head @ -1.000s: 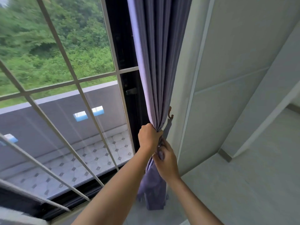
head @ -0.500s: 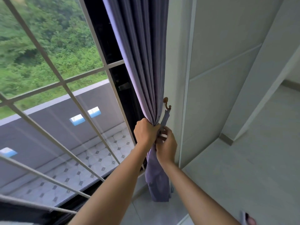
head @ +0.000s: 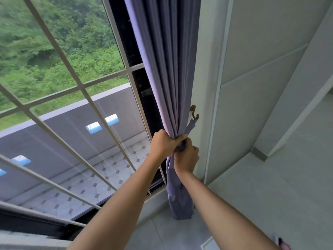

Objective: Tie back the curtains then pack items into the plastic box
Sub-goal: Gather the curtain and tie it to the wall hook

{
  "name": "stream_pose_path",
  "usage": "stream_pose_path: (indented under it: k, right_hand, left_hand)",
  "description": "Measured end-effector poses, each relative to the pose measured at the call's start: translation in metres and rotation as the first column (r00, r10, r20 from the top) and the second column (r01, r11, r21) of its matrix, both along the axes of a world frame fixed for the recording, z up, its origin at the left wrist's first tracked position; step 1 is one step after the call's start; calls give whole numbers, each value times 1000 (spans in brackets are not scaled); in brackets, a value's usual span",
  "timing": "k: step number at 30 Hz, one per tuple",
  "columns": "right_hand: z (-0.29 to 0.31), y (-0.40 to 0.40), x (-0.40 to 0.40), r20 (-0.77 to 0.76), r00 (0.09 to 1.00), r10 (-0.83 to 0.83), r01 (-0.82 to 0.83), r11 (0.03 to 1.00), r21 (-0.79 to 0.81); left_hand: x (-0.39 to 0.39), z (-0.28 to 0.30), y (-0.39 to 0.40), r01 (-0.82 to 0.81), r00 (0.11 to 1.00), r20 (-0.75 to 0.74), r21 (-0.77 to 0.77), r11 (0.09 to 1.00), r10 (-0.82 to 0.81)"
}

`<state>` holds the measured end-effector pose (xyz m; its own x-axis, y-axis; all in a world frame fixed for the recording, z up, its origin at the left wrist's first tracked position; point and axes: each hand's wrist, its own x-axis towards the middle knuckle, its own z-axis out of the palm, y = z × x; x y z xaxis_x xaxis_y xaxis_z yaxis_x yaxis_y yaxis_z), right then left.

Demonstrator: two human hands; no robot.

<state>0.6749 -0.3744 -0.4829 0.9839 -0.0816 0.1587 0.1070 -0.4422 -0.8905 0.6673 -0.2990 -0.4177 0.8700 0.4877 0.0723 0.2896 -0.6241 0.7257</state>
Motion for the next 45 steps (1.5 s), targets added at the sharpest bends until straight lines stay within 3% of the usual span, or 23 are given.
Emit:
stream_pose_path:
  k: [6, 19, 23, 31, 33, 36, 40, 42, 45]
  right_hand:
    - [1, -4, 8, -22, 1000, -4, 1, 995, -95]
    - [2, -19, 30, 74, 996, 53, -34, 971, -236]
    - [0, -12, 28, 20, 995, 98, -92, 976, -196]
    - [4, -12, 28, -18, 998, 55, -56, 993, -106]
    - [5, -21, 34, 8, 998, 56, -55, 992, -118]
    - [5, -32, 38, 79, 993, 92, -79, 985, -156]
    - [9, -38, 34, 79, 985, 154, -140, 978, -155]
    - [14, -42, 34, 43, 983, 176, -166, 970, -175]
    - [15, -45, 37, 10, 981, 192, -187, 964, -186]
  left_hand:
    - [5, 3, 5, 113, 993, -14, -93, 989, -115]
    - [12, 7, 8, 198, 977, -41, -208, 958, -211]
    - [9, 7, 15, 120, 975, -149, -282, 952, -167]
    - [10, 3, 12, 85, 973, -161, -422, 903, -167]
    - [16, 6, 2, 103, 974, -143, -409, 906, -176]
    - [16, 3, -7, 158, 987, 56, -312, 937, -148]
    - [-17, -11, -21, -47, 959, 265, -199, 979, 100]
    - [-35, -27, -29, -17, 970, 242, -85, 996, 37]
    - [-44, -47, -38, 46, 998, 44, -24, 999, -45]
